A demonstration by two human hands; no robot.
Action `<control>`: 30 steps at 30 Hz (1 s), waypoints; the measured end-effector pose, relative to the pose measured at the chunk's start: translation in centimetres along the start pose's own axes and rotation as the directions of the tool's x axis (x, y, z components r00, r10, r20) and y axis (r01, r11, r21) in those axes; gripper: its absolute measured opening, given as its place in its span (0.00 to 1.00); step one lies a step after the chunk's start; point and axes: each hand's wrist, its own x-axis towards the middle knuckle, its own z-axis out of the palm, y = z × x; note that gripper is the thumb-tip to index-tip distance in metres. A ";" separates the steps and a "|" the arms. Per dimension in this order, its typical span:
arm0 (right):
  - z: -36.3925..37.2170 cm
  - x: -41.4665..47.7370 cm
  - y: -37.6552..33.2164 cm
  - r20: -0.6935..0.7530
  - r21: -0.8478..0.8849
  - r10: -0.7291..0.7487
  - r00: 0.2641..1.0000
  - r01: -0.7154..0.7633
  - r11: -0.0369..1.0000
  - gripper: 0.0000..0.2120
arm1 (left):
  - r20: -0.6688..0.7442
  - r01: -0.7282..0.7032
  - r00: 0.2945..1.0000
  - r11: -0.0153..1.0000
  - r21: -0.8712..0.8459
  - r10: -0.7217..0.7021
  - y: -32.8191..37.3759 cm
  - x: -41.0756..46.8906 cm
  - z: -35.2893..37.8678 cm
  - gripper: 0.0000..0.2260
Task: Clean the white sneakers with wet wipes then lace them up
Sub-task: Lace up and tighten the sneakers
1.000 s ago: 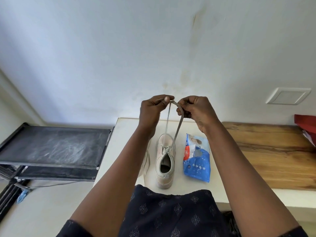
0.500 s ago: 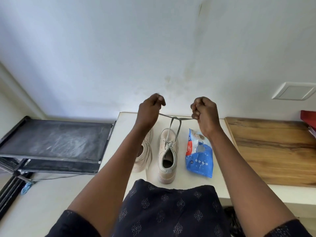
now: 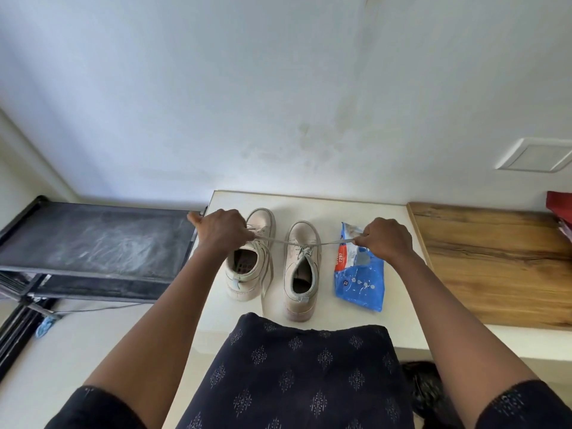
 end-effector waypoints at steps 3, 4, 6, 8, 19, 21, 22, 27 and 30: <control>1.3 0.1 0.6 -0.017 0.045 0.089 0.996 -0.088 0.995 0.11 | 0.079 0.089 0.993 0.996 -0.029 -0.087 -0.6 -0.7 1.0 0.08; 1.8 0.2 1.0 -0.012 0.058 0.115 0.993 -0.114 0.992 0.11 | 0.108 0.118 0.988 0.992 -0.045 -0.113 -0.8 -0.9 1.2 0.07; 2.8 0.2 1.4 0.000 0.086 0.149 0.989 -0.149 0.985 0.13 | 0.142 0.188 0.974 0.979 -0.075 -0.177 -1.4 -1.3 1.7 0.07; 3.9 0.2 1.6 -0.006 0.108 0.182 0.983 -0.180 0.978 0.13 | 0.172 0.252 0.957 0.962 -0.102 -0.232 -1.8 -1.9 2.2 0.06; 8.1 0.5 -0.6 -0.182 0.018 0.133 0.974 -0.132 0.991 0.08 | 0.117 -0.045 0.991 0.987 -0.155 0.064 2.5 -3.2 3.3 0.18; 8.9 0.7 -1.7 -0.186 0.091 0.047 0.981 -0.031 0.995 0.09 | 0.095 -0.077 0.991 0.981 -0.180 0.096 4.1 -3.1 3.6 0.25; 9.0 0.7 -2.4 -0.159 0.230 0.007 0.987 0.030 0.973 0.08 | 0.085 -0.075 0.992 0.981 -0.181 0.091 5.0 -3.0 3.9 0.27; 9.1 0.0 -5.5 0.008 0.717 -0.129 0.992 0.085 0.691 0.08 | -0.104 -0.147 0.986 0.967 -0.207 0.127 7.6 -2.6 6.1 0.20; 9.5 0.2 -5.5 0.044 0.761 -0.079 0.996 0.018 0.648 0.06 | -0.009 -0.165 0.983 0.869 -0.466 0.182 8.1 -1.9 7.7 0.16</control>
